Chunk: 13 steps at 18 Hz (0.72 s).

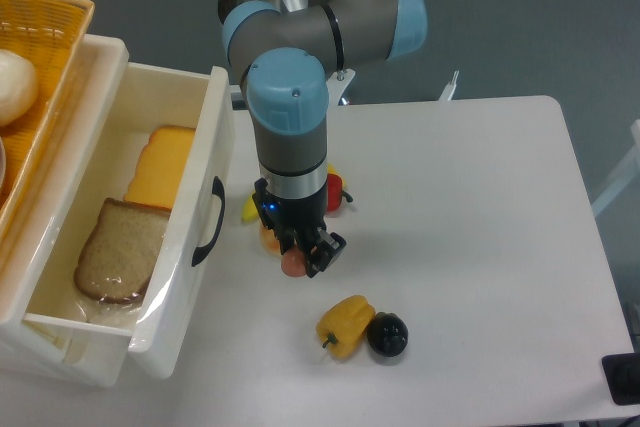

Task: Pick up the egg

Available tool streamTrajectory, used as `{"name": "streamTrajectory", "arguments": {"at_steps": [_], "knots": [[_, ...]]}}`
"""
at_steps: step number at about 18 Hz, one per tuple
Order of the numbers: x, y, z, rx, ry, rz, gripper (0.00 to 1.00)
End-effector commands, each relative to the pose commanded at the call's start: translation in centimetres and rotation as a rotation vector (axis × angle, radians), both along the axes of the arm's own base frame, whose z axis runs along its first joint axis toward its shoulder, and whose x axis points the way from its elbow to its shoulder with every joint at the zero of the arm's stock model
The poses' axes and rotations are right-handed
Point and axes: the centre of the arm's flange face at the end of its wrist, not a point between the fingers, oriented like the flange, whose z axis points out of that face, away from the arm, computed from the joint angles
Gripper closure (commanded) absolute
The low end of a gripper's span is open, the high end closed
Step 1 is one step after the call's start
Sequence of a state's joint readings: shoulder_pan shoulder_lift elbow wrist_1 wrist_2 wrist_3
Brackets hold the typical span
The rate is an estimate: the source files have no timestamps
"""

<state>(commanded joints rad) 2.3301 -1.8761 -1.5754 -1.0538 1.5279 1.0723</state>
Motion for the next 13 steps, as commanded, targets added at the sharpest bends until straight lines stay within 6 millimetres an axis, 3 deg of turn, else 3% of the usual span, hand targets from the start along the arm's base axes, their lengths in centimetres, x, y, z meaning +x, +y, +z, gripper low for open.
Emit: {"name": "streamTrajectory", "arguments": {"at_steps": [13], "knots": [[-0.08,-0.08,0.03,0.011,-0.012,0.0,0.77]]}}
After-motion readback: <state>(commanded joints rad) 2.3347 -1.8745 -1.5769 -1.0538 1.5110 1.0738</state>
